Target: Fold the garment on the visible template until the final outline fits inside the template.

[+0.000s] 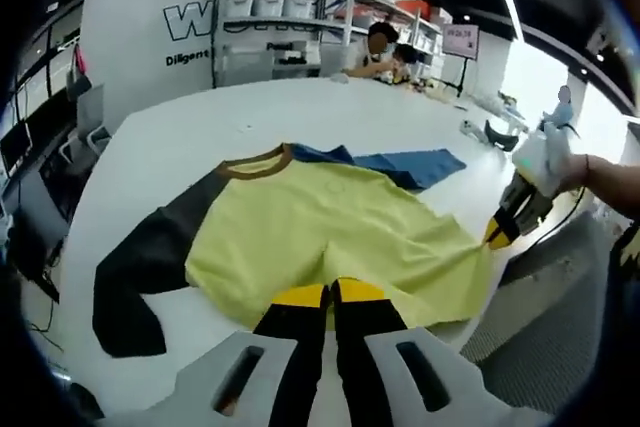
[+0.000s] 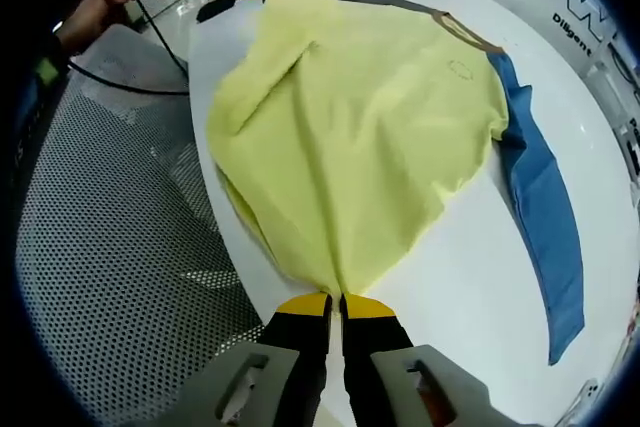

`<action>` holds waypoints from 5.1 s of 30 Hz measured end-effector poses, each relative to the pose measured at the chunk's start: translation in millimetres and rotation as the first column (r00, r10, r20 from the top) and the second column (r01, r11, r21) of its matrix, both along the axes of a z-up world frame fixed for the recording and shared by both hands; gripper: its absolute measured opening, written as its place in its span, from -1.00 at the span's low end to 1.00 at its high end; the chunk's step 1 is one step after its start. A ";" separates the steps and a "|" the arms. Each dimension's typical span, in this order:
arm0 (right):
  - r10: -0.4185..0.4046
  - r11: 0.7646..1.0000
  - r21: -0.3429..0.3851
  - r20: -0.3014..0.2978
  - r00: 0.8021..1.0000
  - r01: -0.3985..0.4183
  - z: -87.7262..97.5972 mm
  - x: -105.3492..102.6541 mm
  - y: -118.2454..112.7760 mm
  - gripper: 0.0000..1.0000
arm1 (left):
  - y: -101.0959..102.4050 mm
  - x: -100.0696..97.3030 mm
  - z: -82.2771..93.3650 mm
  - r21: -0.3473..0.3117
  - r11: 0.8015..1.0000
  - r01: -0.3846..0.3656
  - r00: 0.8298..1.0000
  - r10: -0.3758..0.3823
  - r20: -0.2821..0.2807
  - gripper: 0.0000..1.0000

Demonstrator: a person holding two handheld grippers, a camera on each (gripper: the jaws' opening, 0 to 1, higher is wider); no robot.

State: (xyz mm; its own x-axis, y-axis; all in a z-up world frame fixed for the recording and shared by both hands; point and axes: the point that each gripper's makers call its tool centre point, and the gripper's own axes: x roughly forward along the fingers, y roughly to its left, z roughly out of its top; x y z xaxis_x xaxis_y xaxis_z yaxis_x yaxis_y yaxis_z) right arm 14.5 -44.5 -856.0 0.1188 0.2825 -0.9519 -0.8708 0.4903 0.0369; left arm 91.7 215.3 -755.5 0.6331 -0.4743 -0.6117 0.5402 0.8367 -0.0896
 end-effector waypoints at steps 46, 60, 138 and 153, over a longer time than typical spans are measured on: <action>0.253 0.962 -0.084 -0.094 0.963 -0.261 12.9 -12.5 3.7 -1.00 | 78.6 -95.4 -44.6 0.437 0.540 0.720 0.694 -0.541 -0.475 -1.00; 0.322 0.939 -0.077 -0.143 0.936 -0.335 5.1 -11.1 3.4 -1.00 | 81.1 -107.0 -68.0 0.271 0.255 0.928 0.372 -0.626 -0.685 -1.00; 0.357 0.928 -0.074 -0.110 0.928 -0.365 14.2 -8.3 -3.0 -1.00 | 87.2 -111.9 -66.8 0.311 0.198 0.930 0.355 -0.707 -0.612 -1.00; 0.359 0.925 -0.063 -0.172 0.917 -0.374 0.2 -11.5 -3.0 -1.00 | 88.6 -116.8 -87.4 0.205 0.260 0.944 0.330 -0.683 -0.652 -1.00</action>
State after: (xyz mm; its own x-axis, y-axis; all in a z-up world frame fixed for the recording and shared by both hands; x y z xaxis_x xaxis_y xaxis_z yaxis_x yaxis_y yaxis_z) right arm 3.0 -47.5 -855.7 -0.1268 0.1877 -0.9740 -0.9772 0.1451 0.1551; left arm -25.1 303.9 -842.9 -0.2571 -0.1379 -0.9565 0.9650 -0.0901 -0.2464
